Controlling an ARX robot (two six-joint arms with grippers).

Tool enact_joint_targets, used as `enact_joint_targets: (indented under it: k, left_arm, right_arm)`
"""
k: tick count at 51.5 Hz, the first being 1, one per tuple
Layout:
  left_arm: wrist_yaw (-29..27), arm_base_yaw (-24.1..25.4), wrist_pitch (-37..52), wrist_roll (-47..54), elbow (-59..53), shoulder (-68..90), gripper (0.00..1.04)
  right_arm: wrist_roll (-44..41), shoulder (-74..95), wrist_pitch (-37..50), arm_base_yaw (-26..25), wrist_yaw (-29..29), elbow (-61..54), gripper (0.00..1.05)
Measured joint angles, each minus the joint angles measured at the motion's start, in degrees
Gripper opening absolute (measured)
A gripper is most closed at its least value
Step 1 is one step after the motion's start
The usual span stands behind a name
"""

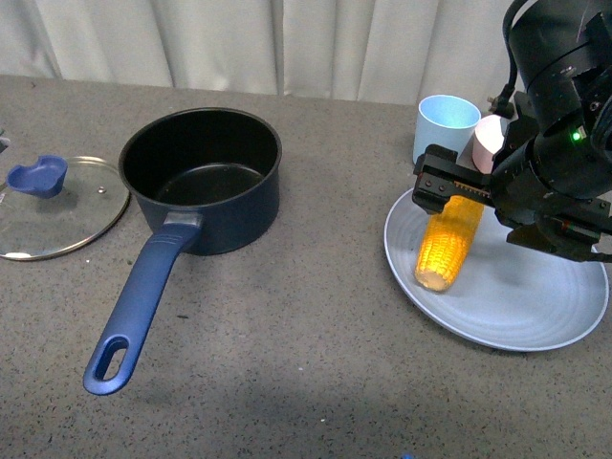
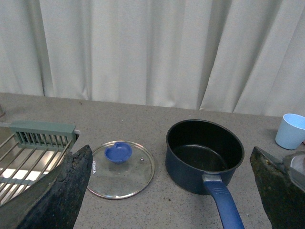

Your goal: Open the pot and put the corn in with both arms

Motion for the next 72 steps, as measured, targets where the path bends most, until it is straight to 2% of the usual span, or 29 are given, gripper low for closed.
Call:
enact_joint_targets:
  k: [12, 34, 41, 45, 53, 61, 67, 72]
  left_arm:
    - [0.0, 0.0, 0.0, 0.0, 0.0, 0.0, 0.98]
    - [0.0, 0.0, 0.0, 0.0, 0.0, 0.0, 0.98]
    - [0.0, 0.0, 0.0, 0.0, 0.0, 0.0, 0.98]
    - [0.0, 0.0, 0.0, 0.0, 0.0, 0.0, 0.98]
    - [0.0, 0.0, 0.0, 0.0, 0.0, 0.0, 0.98]
    - [0.0, 0.0, 0.0, 0.0, 0.0, 0.0, 0.98]
    - [0.0, 0.0, 0.0, 0.0, 0.0, 0.0, 0.98]
    - [0.0, 0.0, 0.0, 0.0, 0.0, 0.0, 0.98]
  right_arm:
    - [0.0, 1.9, -1.7, 0.0, 0.5, 1.7, 0.94]
    - [1.1, 2.8, -1.0, -0.2, -0.8, 1.7, 0.36]
    - [0.5, 2.6, -0.1, -0.6, -1.1, 1.4, 0.24]
    - [-1.3, 2.0, 1.0, -0.7, -0.3, 0.6, 0.20]
    - [-3.7, -4.2, 5.0, -1.0, -11.8, -2.5, 0.13]
    - [-1.2, -7.9, 5.2, 1.5, -23.3, 1.2, 0.11]
    - [0.9, -7.3, 4.1, 4.7, -28.4, 6.3, 0.11]
    - [2.2, -5.5, 2.9, 7.1, -29.6, 10.7, 0.11]
